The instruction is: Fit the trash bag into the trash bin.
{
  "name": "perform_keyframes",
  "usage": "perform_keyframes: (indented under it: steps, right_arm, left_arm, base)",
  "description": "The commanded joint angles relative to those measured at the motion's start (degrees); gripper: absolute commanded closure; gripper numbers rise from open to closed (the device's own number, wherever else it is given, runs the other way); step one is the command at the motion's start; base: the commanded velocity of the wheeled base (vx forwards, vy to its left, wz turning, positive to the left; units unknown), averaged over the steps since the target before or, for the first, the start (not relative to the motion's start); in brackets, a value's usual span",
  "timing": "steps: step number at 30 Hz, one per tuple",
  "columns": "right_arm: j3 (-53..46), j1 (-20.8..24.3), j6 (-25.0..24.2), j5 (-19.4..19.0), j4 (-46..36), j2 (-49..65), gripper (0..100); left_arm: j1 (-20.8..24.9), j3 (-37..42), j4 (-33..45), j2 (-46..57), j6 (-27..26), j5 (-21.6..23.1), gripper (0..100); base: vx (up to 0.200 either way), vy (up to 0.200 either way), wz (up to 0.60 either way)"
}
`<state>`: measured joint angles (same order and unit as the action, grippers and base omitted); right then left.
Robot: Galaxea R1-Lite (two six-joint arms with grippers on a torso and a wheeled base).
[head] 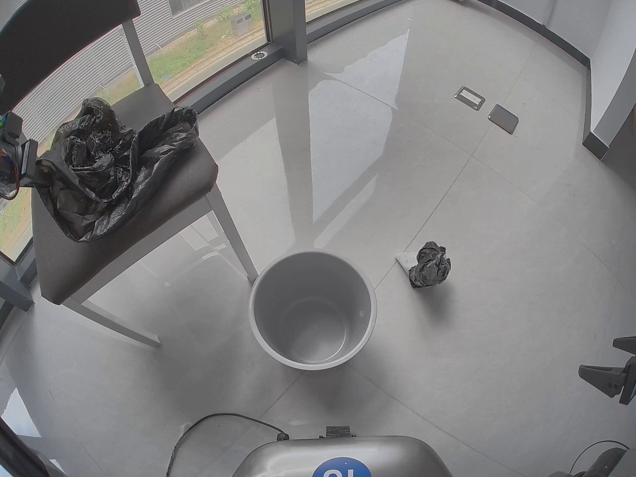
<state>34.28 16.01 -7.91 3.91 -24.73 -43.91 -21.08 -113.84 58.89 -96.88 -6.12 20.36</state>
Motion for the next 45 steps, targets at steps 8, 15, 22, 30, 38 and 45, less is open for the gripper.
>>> perform_keyframes:
  steps: [8, 15, 22, 30, 38, 45]
  right_arm:
    - [0.88, 0.52, 1.41, -0.66, 0.74, 1.81, 0]
    - [1.23, 1.66, 2.55, -4.97, 0.83, 1.46, 0]
    - [0.79, 2.71, 2.46, -8.66, 0.92, -0.47, 0]
    - [0.52, 3.07, 2.46, -11.12, 11.64, -9.26, 0]
    - [1.49, 9.13, 2.55, -10.77, 21.31, -20.69, 0]
    - [4.22, 10.27, 2.55, -10.94, 29.31, -31.41, 0]
  left_arm:
    - [10.71, -0.69, -0.45, 8.81, 8.05, 3.99, 100]
    - [23.71, -0.60, -0.53, 14.35, 12.71, 3.99, 100]
    - [34.00, -0.69, -2.38, 16.46, 16.31, 1.44, 100]
    - [44.02, -0.76, -6.60, 18.57, 21.68, -0.93, 100]
    - [51.66, -0.76, -6.51, 16.55, 26.69, -8.05, 100]
    - [54.74, -0.76, -5.72, 12.68, 28.36, -8.67, 100]
  base:
    - [0.000, 0.000, 0.00]
    - [0.000, 0.000, 0.00]
    - [0.000, 0.000, 0.00]
    - [0.000, 0.000, 0.00]
    - [0.000, 0.000, 0.00]
    - [0.000, 0.000, 0.00]
